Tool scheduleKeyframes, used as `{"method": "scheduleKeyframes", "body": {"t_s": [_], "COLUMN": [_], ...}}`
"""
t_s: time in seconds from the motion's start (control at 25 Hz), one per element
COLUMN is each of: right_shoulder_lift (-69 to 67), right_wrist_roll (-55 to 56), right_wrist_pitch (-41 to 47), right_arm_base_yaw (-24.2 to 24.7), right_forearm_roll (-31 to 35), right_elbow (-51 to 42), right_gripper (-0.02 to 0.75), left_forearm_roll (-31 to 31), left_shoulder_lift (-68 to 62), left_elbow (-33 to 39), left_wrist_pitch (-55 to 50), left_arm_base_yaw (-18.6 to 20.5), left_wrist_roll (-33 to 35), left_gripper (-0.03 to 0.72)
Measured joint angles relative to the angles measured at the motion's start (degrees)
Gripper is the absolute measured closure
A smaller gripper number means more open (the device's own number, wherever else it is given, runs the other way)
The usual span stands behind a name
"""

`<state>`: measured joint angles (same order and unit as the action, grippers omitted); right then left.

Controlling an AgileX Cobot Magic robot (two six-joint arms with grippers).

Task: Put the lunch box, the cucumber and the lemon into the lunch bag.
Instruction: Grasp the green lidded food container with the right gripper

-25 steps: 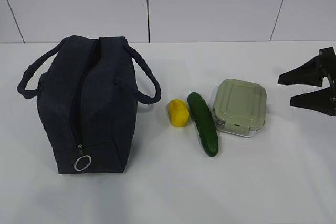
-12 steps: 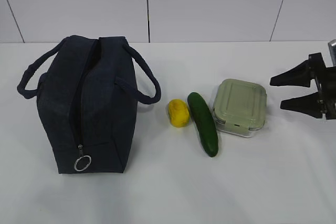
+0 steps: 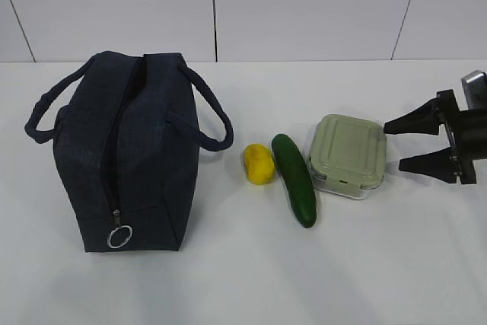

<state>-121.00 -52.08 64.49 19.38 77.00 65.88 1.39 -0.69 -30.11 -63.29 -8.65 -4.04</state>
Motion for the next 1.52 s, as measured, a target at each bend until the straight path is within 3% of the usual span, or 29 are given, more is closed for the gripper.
{"method": "scheduleKeyframes", "body": {"t_s": [0.88, 1.52], "right_shoulder_lift": [-4.84, -6.64], "right_wrist_roll": [-3.06, -7.30], "right_wrist_pitch": [0.39, -0.45], "right_arm_base_yaw": [0.00, -3.96], "right_forearm_roll": [5.08, 8.00], "right_elbow": [0.82, 0.82], "right_gripper": [0.169, 0.169], "left_forearm_roll": [0.00, 0.00], "left_shoulder_lift": [0.00, 0.00], "left_elbow": [0.00, 0.00], "left_wrist_pitch": [0.00, 0.00], "left_arm_base_yaw": [0.00, 0.00], "left_wrist_roll": [0.00, 0.00], "left_gripper": [0.452, 0.449]}}
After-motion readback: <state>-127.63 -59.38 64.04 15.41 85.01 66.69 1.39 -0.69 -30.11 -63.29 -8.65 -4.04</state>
